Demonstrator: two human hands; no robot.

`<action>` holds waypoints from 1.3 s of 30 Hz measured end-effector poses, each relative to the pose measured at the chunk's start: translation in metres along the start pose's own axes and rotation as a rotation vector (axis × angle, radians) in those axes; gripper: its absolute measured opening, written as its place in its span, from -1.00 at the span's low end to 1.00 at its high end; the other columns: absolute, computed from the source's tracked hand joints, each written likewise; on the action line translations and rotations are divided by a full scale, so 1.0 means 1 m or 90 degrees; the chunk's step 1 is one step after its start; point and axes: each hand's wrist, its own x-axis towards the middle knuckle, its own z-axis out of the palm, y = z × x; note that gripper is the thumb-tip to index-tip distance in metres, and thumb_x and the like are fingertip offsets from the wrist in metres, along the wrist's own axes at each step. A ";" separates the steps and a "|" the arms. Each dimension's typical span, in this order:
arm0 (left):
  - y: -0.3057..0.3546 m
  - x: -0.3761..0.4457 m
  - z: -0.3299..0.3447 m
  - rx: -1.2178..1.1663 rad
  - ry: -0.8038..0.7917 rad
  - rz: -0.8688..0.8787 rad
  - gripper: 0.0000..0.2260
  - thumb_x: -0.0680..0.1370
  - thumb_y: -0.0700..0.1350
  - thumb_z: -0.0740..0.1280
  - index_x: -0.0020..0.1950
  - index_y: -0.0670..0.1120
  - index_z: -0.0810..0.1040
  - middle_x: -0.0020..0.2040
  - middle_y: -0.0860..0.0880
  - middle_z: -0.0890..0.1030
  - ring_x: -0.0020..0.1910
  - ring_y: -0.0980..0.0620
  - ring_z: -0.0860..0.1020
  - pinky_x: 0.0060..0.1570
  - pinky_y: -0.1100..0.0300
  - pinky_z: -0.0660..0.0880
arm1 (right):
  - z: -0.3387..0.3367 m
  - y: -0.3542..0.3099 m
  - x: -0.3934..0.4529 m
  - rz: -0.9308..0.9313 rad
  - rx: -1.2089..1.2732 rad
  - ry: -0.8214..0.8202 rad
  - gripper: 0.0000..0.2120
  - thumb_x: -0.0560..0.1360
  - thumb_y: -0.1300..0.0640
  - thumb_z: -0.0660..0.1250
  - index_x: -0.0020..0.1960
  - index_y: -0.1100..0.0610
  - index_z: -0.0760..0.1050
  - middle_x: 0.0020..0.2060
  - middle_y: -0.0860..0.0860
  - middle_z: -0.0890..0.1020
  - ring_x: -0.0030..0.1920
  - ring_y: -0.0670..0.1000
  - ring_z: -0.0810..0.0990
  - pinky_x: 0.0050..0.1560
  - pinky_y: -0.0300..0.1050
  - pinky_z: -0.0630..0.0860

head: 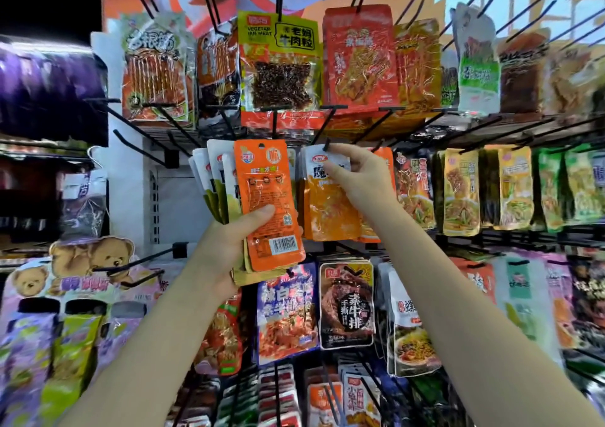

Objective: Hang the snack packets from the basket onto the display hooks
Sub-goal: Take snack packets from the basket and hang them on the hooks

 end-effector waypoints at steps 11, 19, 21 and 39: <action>-0.009 -0.001 0.013 0.014 -0.036 0.015 -0.59 0.41 -0.13 0.45 0.27 -0.06 0.61 0.11 -0.16 0.71 0.04 -0.17 0.70 -0.07 -0.07 0.67 | 0.005 -0.037 -0.065 -0.011 0.085 -0.218 -0.80 0.49 -0.06 0.47 0.06 -0.02 0.61 -0.07 -0.10 0.73 -0.08 -0.15 0.70 -0.03 -0.14 0.66; -0.005 -0.001 0.021 0.014 0.096 0.084 -0.79 0.57 -0.05 0.36 0.14 -0.12 0.65 -0.10 -0.09 0.75 -0.17 -0.05 0.73 -0.25 0.07 0.66 | -0.013 -0.022 -0.066 -0.076 0.087 0.005 -0.84 0.62 0.06 0.35 0.17 0.07 0.53 -0.09 -0.01 0.68 -0.12 0.00 0.65 -0.09 0.03 0.62; -0.006 0.000 0.032 0.030 0.092 0.114 -0.76 0.56 -0.06 0.37 0.18 -0.11 0.64 -0.02 -0.10 0.75 -0.06 -0.08 0.73 -0.09 -0.01 0.66 | -0.007 -0.026 -0.070 -0.121 0.054 -0.006 -0.79 0.67 0.06 0.26 0.27 0.06 0.54 -0.09 0.01 0.67 -0.11 0.02 0.62 -0.12 -0.05 0.58; -0.030 0.029 0.089 0.005 0.010 0.077 -0.72 0.55 -0.16 0.40 0.25 -0.10 0.64 0.13 -0.14 0.71 0.12 -0.19 0.68 0.19 -0.26 0.56 | -0.056 0.009 -0.047 -0.009 0.238 0.047 -0.80 0.53 0.18 0.44 0.04 -0.11 0.67 -0.18 0.10 0.60 -0.15 0.11 0.61 -0.02 0.30 0.62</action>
